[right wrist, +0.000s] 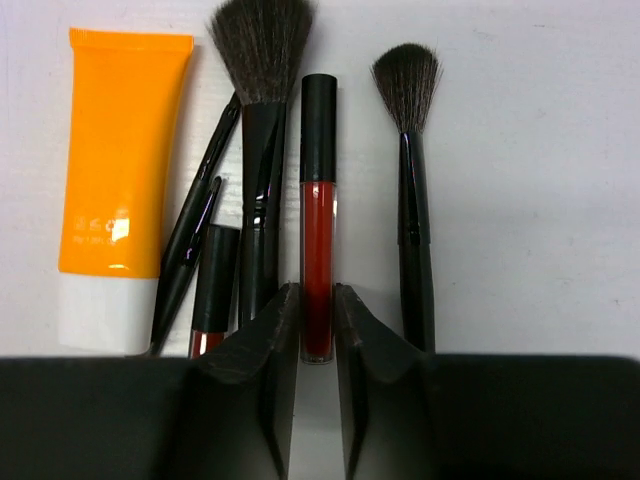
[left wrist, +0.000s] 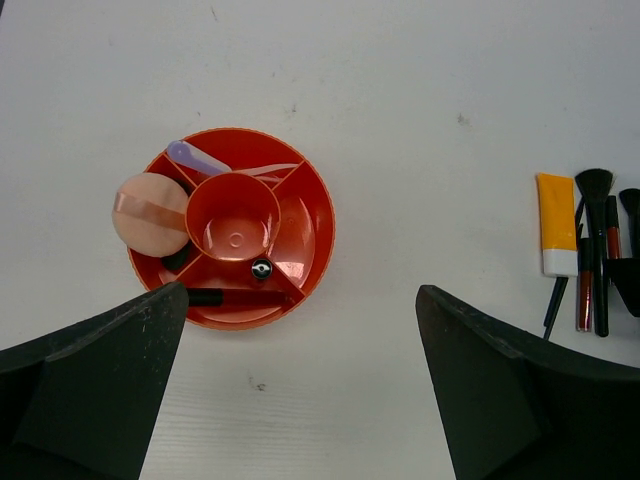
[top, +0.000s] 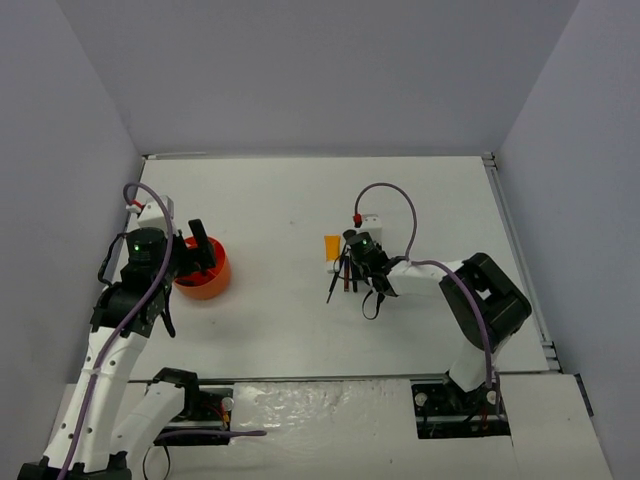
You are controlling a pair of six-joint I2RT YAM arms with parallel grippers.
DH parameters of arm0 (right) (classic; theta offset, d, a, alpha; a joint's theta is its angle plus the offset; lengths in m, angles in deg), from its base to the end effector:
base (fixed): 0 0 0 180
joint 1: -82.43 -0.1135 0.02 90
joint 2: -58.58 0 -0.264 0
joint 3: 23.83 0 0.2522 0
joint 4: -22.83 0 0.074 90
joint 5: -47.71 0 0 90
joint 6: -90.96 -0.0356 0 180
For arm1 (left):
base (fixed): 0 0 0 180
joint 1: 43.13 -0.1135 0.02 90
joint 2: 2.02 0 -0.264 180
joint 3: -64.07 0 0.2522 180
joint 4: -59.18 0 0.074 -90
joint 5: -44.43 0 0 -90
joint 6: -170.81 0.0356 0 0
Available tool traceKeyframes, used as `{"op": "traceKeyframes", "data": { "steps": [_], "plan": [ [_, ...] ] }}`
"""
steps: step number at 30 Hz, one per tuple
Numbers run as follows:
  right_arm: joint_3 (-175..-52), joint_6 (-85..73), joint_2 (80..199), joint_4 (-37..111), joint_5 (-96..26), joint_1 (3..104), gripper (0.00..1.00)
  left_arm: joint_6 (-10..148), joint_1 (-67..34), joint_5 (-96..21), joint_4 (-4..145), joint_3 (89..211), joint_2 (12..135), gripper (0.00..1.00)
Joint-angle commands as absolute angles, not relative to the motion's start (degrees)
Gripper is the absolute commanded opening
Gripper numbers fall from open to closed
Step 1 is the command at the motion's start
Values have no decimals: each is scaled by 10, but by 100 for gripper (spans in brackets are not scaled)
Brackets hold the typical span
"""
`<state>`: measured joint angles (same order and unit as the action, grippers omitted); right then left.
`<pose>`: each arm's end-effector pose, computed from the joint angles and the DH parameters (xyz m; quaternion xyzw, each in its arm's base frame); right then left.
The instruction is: Organize the makeup
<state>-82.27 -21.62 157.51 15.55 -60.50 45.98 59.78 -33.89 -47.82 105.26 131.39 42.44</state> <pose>0.2825 0.1948 0.1515 -0.0302 0.8713 0.1102 0.4772 0.1627 -0.0251 0.3532 -0.0965 0.8293 -0.1278 0.5354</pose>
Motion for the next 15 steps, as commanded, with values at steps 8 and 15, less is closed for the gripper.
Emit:
{"op": "traceKeyframes", "data": {
  "steps": [8,15],
  "plan": [
    [-804,-214,1483,120,-661,455,0,577,-346,-415,1009,1332,440,97],
    [-721,-140,1299,22,-583,417,0,513,-344,-301,971,1348,451,97]
  ]
}}
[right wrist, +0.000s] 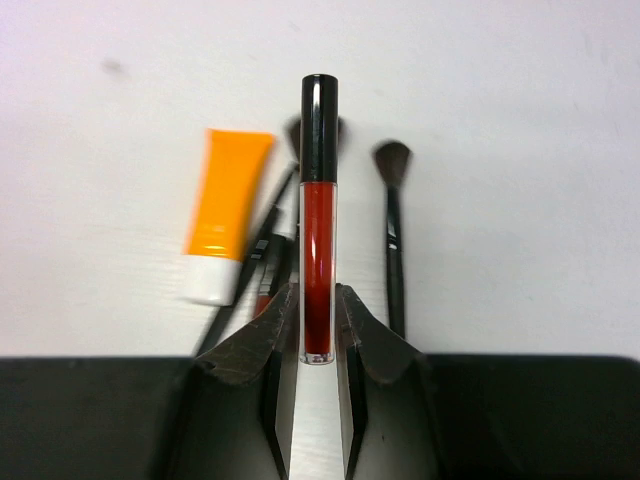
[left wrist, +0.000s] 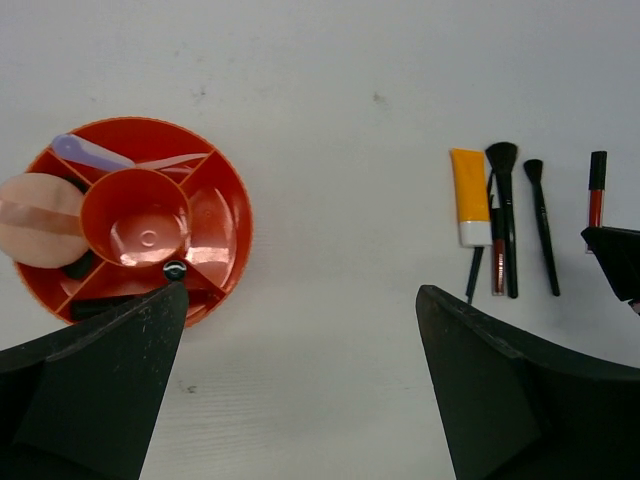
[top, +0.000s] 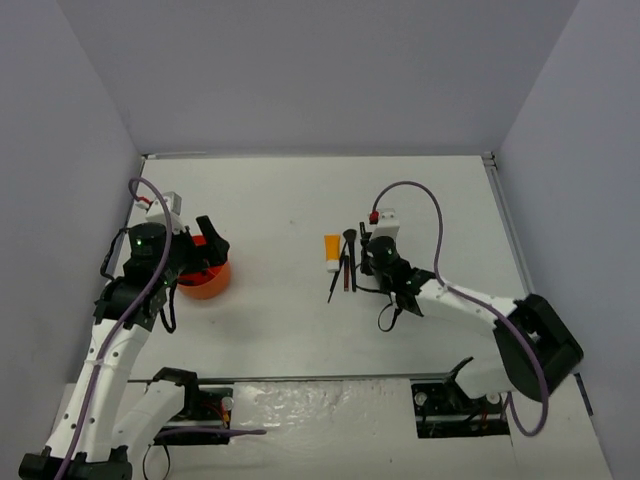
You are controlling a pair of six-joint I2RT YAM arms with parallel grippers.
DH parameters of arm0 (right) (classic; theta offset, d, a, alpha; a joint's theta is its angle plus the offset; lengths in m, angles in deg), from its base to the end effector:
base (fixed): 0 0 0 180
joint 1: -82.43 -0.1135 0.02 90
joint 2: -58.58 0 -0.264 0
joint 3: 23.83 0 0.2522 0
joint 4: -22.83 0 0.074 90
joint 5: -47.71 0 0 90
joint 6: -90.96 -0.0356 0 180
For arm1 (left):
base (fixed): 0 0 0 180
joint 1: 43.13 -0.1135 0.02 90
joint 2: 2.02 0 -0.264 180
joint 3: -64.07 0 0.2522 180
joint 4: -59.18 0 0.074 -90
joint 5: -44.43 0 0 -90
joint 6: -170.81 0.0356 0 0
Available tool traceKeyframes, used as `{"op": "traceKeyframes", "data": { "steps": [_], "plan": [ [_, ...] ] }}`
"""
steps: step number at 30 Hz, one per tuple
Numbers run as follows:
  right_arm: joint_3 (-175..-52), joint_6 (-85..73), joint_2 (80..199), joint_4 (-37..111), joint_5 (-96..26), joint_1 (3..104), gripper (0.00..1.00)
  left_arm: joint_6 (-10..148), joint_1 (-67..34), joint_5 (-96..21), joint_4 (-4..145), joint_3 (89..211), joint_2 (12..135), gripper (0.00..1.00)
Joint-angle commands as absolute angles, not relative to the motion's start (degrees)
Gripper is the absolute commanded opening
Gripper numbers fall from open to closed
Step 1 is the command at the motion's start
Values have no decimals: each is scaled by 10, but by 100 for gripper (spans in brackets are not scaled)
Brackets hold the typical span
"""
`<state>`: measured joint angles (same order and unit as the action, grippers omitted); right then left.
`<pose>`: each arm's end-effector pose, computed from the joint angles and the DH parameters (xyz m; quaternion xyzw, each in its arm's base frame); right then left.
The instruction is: Organize the makeup
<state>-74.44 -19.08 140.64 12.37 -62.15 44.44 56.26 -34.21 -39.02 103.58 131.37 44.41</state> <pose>0.2431 0.1745 0.2049 -0.0301 0.8170 0.1464 0.5569 0.1712 -0.0310 0.3510 -0.0825 0.8316 -0.2033 0.5102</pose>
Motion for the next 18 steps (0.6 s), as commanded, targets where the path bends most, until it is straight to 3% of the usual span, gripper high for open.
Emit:
{"op": "traceKeyframes", "data": {
  "steps": [1,7,18],
  "plan": [
    [-715,-126,1282,11,-567,408,0,503,-343,-281,962,1351,457,97],
    [-681,-71,1218,-85,-421,368,0,424,-309,-202,878,1353,479,97],
    [-674,-98,1207,-198,-270,340,0,404,-126,-298,800,1375,547,97]
  ]
}}
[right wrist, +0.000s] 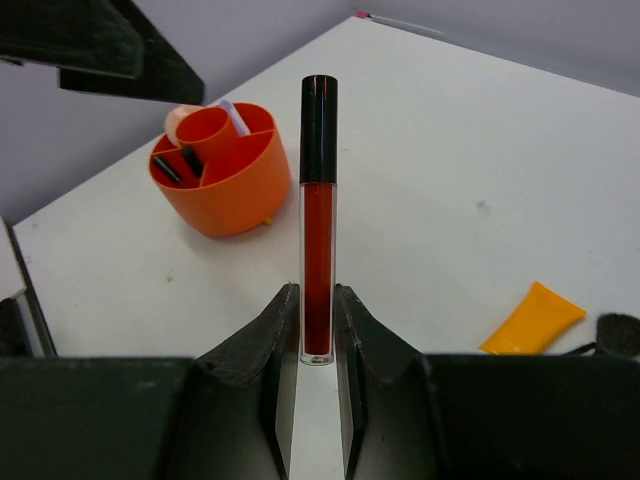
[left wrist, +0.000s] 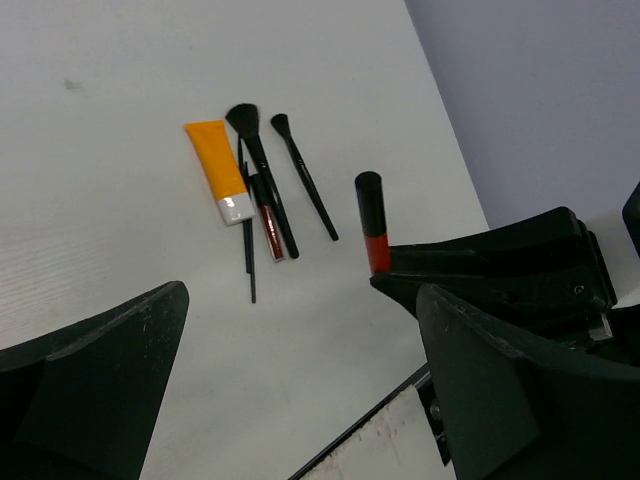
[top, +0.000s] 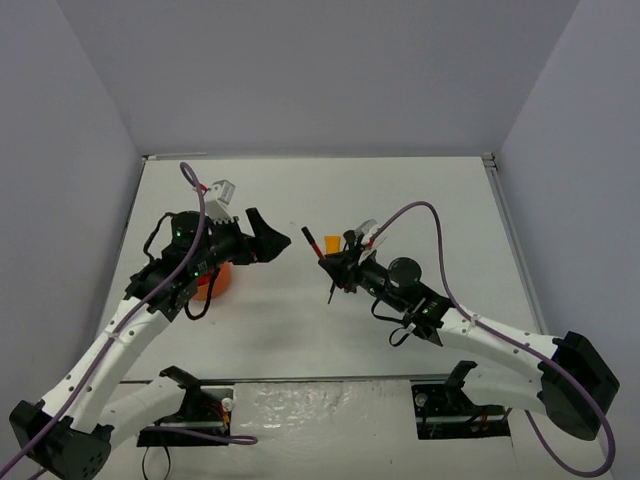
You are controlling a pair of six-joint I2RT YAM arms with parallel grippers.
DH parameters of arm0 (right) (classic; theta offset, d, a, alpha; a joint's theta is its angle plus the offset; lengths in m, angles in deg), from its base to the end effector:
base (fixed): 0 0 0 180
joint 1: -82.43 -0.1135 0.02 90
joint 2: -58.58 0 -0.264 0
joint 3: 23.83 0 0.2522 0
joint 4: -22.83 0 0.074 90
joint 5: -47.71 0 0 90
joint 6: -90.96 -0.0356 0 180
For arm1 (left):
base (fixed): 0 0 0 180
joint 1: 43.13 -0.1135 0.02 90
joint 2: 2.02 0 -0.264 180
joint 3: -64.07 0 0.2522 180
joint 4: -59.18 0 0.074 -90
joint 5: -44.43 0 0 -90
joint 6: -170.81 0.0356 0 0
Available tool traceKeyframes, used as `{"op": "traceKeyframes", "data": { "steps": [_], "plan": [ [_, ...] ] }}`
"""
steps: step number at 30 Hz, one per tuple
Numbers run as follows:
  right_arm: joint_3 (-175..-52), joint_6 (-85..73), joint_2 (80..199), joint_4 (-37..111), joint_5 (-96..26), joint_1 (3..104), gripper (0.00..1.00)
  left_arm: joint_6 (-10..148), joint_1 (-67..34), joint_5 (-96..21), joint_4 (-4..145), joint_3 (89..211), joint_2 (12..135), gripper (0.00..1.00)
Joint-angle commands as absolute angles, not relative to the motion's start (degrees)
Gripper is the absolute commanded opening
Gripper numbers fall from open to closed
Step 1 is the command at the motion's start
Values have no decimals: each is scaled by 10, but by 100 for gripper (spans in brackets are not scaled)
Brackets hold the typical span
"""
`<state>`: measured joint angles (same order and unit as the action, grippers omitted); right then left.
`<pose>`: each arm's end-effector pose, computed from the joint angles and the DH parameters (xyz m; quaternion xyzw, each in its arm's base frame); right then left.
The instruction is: Organize the makeup
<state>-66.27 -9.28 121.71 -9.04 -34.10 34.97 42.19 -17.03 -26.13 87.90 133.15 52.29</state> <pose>0.1611 0.1830 0.2811 -0.2544 0.5825 0.4116 0.6531 0.1872 -0.1049 0.3663 0.0187 0.7831 -0.4373 0.4417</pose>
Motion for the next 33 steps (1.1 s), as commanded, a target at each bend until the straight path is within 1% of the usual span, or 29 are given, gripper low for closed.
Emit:
{"op": "traceKeyframes", "data": {
  "steps": [1,8,11,12,14,15,17,19,21,24,29,30,32,33],
  "plan": [
    [-676,-101,1209,-199,-266,339,0,405,-116,-307,798,1377,554,96],
    [-679,-106,1211,-206,-247,332,0,404,-73,-328,768,1392,592,86],
    [-678,-105,1211,-208,-245,332,0,402,-62,-333,758,1397,603,74],
    [-677,-106,1211,-208,-245,331,0,402,-60,-335,755,1398,606,67],
    [-677,-106,1212,-208,-244,331,0,400,-55,-337,751,1398,610,52],
    [-677,-106,1213,-209,-244,331,1,400,-52,-338,749,1397,611,45],
    [-677,-106,1215,-210,-246,331,3,400,-49,-340,748,1395,611,26],
    [-677,-105,1217,-210,-249,331,7,400,-47,-342,749,1393,611,12],
    [-677,-103,1216,-208,-253,331,14,401,-46,-346,750,1391,609,2],
    [-682,-96,1217,-196,-255,331,28,404,-46,-358,753,1386,605,0],
    [-692,-83,1208,-161,-283,331,79,422,-46,-404,783,1379,589,0],
    [-695,-79,1205,-146,-294,332,86,428,-46,-425,795,1377,581,0],
    [-700,-70,1198,-117,-315,332,97,439,-47,-482,825,1375,564,0],
    [-701,-66,1194,-105,-325,332,100,444,-48,-517,843,1374,555,0]
  ]
}}
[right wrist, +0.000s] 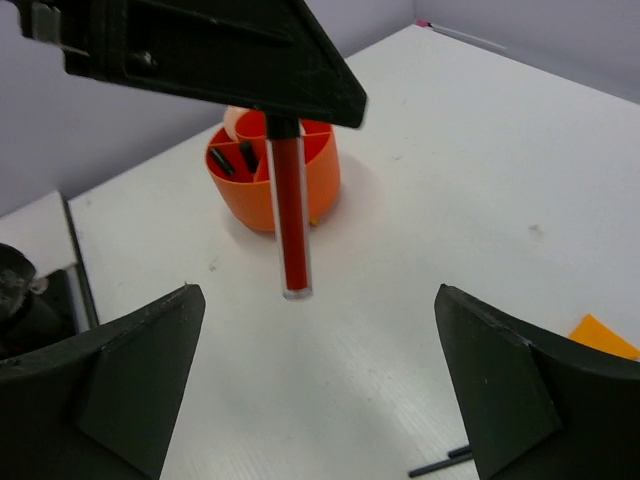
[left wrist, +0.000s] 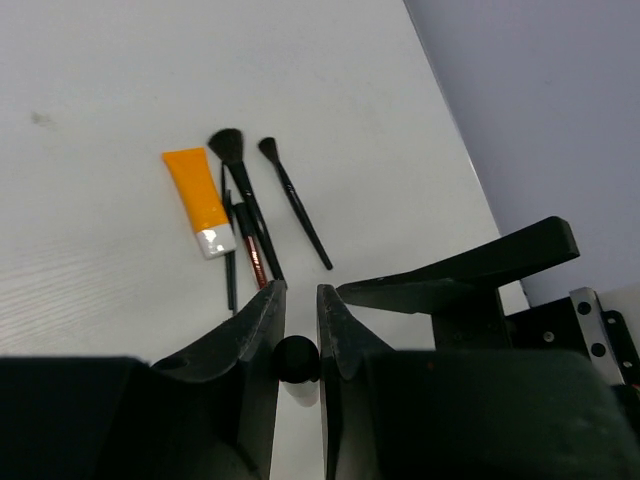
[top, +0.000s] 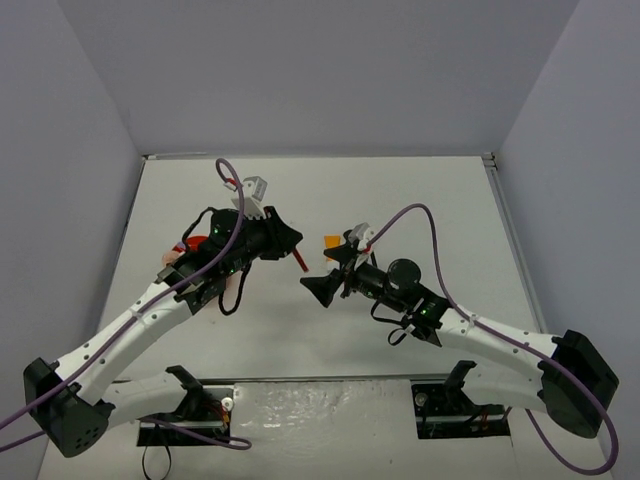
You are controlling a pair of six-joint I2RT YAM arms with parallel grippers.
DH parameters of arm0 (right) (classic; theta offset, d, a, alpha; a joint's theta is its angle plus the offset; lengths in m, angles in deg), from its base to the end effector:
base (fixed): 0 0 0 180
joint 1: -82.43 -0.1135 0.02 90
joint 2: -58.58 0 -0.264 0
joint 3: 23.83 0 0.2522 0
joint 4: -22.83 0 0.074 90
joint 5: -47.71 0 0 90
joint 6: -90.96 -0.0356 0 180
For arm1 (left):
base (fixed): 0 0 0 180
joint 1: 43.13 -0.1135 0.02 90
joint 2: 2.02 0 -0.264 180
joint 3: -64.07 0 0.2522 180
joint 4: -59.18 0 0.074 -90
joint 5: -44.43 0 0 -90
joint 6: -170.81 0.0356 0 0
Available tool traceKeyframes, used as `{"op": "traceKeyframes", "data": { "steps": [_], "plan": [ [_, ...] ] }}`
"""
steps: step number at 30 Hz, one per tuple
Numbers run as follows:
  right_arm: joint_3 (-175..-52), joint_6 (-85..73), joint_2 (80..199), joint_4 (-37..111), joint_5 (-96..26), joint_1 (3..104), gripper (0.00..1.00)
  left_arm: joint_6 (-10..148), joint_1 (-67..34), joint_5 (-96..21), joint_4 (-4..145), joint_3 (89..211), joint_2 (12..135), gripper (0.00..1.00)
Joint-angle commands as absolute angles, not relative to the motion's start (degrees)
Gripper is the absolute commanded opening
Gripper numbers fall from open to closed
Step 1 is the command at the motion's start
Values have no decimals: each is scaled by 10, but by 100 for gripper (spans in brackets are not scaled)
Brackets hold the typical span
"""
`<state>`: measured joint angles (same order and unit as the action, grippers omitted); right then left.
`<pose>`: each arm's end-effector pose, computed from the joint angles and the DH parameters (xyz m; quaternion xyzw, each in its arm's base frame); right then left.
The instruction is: Organize the makeup
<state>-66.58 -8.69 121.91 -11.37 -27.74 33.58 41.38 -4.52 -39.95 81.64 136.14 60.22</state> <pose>0.1532 0.1889 0.2863 -0.2995 0.5444 0.4493 0.6420 0.1950 -0.1602 0.3662 0.0251 0.7799 -0.4228 0.4609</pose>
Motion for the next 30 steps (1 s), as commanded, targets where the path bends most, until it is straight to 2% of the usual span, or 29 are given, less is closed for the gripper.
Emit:
{"op": "traceKeyframes", "data": {
  "steps": [1,5,9,16,30],
  "plan": [
    [-701,-61,1189,-93,-334,333,100,450,-50,-555,864,1372,545,0],
    [-684,-47,1166,-71,-370,335,100,454,-71,-680,937,1360,497,0],
    [-668,-42,1153,-66,-388,336,100,449,-153,-748,950,1315,438,0],
    [-656,-33,1148,-57,-401,338,100,443,-262,-777,951,1258,390,0],
    [-632,-26,1120,-55,-410,347,100,429,-308,-785,849,1193,451,0]
  ]
}}
